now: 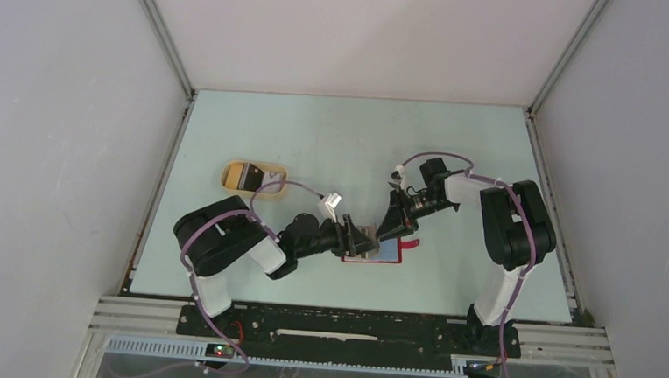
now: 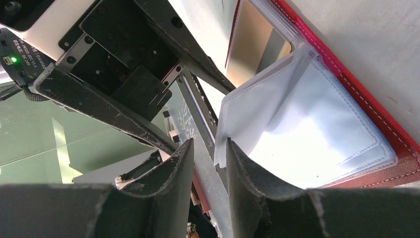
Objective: Put the credit cards into the card holder
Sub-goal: Turn over the card slot in the card holder.
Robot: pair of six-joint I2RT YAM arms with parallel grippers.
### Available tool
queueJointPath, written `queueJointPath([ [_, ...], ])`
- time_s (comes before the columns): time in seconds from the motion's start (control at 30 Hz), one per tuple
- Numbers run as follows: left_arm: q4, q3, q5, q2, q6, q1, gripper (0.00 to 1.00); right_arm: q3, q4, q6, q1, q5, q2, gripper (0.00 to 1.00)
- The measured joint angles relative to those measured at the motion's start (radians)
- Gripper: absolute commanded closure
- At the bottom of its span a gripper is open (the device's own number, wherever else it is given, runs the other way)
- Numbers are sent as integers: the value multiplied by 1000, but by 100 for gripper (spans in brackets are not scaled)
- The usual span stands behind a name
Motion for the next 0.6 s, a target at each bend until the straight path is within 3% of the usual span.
queueJointPath([
  [0.6, -147, 40, -31, -19, 16, -11, 28, 0, 15, 22, 8, -8, 45, 61],
])
